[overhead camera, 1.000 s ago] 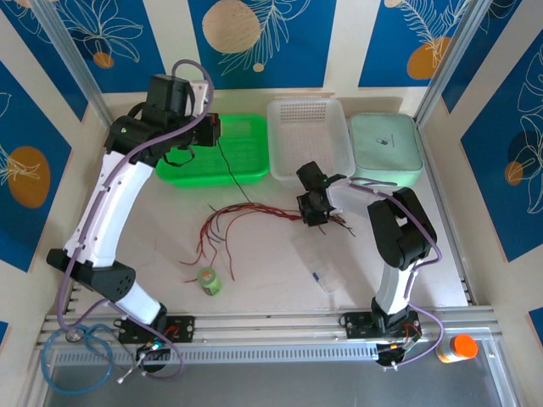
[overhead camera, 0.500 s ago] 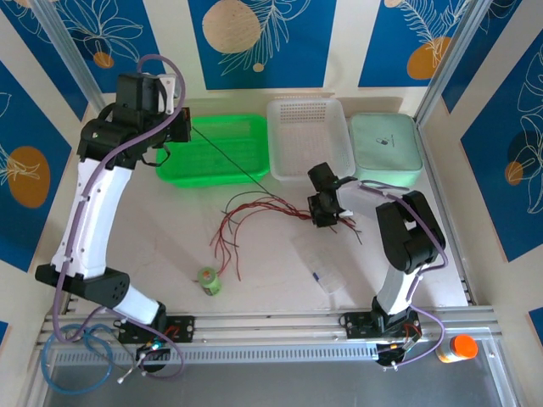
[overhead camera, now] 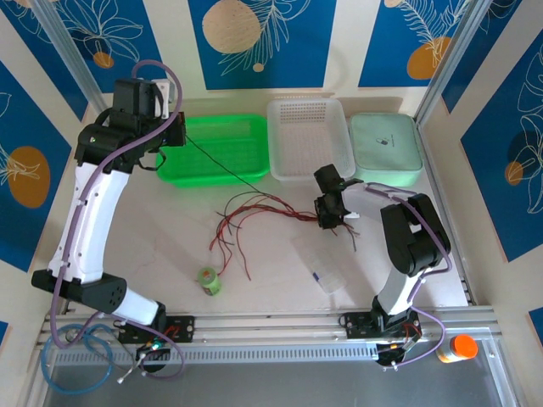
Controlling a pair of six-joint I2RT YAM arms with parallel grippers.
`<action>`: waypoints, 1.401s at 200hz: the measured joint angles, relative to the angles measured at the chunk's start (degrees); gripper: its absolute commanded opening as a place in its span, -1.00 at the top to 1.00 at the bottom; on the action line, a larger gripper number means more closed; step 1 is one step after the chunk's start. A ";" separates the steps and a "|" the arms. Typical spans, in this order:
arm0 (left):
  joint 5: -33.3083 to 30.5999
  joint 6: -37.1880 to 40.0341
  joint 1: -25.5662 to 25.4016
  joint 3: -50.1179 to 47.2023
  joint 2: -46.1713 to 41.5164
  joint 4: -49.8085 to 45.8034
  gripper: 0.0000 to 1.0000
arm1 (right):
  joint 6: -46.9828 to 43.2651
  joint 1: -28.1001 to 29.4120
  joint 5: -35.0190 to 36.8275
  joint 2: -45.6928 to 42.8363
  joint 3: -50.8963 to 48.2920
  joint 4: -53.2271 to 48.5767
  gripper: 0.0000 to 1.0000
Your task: Untangle the cables
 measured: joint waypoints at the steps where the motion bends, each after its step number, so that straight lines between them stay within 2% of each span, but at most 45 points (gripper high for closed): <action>1: 0.00 0.00 0.00 0.00 -0.02 0.00 1.00 | 0.00 -0.02 0.02 -0.07 -0.04 0.00 0.73; 113: -8.96 2.60 3.74 5.40 -1.16 -1.14 1.00 | 0.11 -4.22 3.63 -4.90 -4.94 -2.49 0.73; 145: -9.09 2.60 3.87 5.40 -1.16 -1.16 1.00 | -0.26 -4.59 4.09 -5.11 -5.14 -2.97 0.63; 171: -6.73 2.62 3.98 3.45 -1.64 -0.22 0.75 | -2.08 -4.85 4.33 -5.11 -5.18 -3.32 0.43; 194: -1.66 2.82 3.96 -1.81 -2.27 1.18 0.56 | -5.75 -5.05 4.26 -5.11 -4.94 -3.17 0.30; 222: 4.66 3.23 2.43 -8.70 -1.60 2.56 0.20 | -13.55 -5.62 4.22 -5.18 -3.45 -5.03 -0.16; 234: 5.92 3.87 0.04 -10.45 -0.44 2.93 0.06 | -17.84 -5.60 4.22 -5.55 -2.60 -5.33 -0.30; 246: 6.58 4.61 -3.48 -11.47 1.03 3.06 -0.01 | -22.58 -5.60 4.04 -6.36 -1.77 -5.53 -0.31; 271: 6.56 6.27 -11.21 -13.70 5.11 4.37 -0.02 | -33.75 -5.25 2.69 -9.14 0.11 -5.22 -0.36; 280: 6.54 6.51 -13.27 -15.56 6.40 5.35 -0.10 | -38.07 -4.92 1.44 -9.77 1.09 -4.83 -0.36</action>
